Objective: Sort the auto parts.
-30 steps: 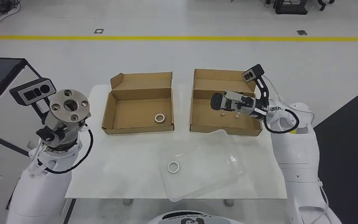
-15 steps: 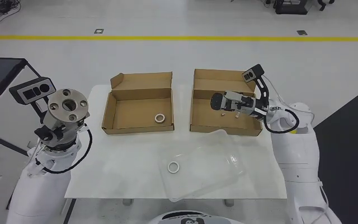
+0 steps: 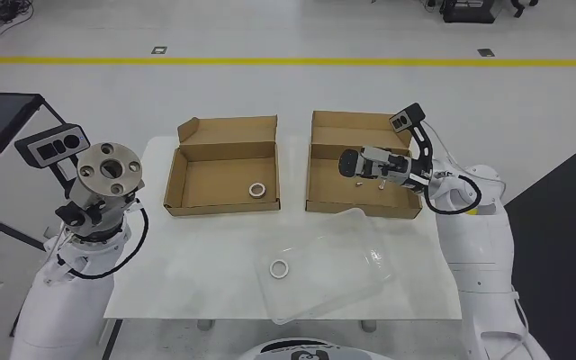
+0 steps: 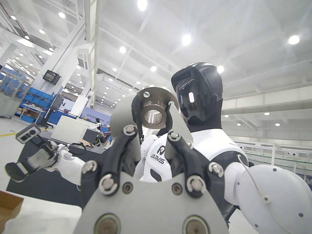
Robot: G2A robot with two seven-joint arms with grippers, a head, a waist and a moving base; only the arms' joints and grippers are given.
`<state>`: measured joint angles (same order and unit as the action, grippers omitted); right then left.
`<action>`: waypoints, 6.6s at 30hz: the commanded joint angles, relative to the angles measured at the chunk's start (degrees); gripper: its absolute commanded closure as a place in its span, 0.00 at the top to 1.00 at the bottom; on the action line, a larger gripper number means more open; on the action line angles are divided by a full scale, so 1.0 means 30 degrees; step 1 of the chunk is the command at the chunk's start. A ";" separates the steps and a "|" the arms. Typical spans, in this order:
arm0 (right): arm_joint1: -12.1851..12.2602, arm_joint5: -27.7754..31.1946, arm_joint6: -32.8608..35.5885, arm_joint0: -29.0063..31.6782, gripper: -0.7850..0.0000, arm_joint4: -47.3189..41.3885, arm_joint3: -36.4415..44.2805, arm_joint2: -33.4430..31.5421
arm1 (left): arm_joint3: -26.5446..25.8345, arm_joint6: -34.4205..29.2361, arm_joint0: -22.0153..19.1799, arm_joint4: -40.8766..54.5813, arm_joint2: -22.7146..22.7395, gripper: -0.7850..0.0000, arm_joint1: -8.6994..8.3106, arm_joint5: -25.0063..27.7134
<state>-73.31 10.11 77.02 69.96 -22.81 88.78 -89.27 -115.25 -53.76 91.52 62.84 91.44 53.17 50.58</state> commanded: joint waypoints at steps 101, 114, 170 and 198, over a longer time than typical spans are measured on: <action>0.0000 0.0000 0.0000 0.0000 1.00 -0.0001 0.0000 0.0000 | 1.0363 -0.0844 -1.3214 -3.9982 -1.4272 0.00 0.2957 -1.8847; 0.0000 0.0000 0.0000 0.0000 1.00 -0.0001 0.0000 0.0000 | 1.3601 -0.2301 -1.4658 -4.1126 -1.6218 0.00 0.4110 -2.0010; 0.0000 0.0000 0.0000 0.0000 1.00 -0.0001 0.0000 0.0000 | 0.9373 -0.5111 -1.2551 -4.2990 -1.2287 1.00 0.3730 -1.7183; 0.0000 0.0000 0.0000 0.0000 1.00 -0.0001 0.0000 0.0000 | -0.4279 -1.1414 -0.7142 -3.9925 -0.9865 1.00 0.2557 -1.5223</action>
<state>-73.31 10.11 77.02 69.96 -22.81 88.78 -89.27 -127.85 -88.00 69.76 -56.92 62.44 61.12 4.30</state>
